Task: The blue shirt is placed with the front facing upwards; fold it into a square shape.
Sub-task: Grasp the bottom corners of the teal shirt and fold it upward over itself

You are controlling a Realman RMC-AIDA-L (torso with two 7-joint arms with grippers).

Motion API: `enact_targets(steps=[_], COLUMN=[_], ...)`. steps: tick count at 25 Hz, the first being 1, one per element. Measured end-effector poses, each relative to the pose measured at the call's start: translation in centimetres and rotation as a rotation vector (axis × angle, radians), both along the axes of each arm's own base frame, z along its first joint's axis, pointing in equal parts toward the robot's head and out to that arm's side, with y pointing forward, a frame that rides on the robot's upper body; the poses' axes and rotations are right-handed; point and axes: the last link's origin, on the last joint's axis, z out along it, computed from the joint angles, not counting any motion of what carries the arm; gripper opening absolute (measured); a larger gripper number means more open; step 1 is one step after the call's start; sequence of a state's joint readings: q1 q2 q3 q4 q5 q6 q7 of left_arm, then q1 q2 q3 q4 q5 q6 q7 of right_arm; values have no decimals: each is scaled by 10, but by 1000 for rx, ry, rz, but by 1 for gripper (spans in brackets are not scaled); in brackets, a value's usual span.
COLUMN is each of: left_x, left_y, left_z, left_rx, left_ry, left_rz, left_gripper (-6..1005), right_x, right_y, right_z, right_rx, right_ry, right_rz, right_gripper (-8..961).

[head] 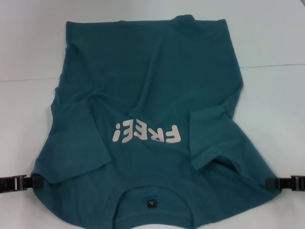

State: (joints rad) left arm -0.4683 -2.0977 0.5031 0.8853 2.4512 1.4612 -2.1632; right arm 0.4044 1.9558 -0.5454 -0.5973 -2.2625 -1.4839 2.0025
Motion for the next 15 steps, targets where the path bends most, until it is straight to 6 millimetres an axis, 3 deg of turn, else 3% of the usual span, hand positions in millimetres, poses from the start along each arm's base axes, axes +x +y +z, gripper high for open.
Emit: enact_targets(steps=[15], left_x=[-8], left_y=[-11], left_z=[5], left_rx=[-5], left_ry=[-26], left_rz=[39], left_gripper=[99], right_x=[22], right_y=[-47], right_z=[12], right_rx=[70], right_ry=[93], right_rz=[-68], right_gripper=[23])
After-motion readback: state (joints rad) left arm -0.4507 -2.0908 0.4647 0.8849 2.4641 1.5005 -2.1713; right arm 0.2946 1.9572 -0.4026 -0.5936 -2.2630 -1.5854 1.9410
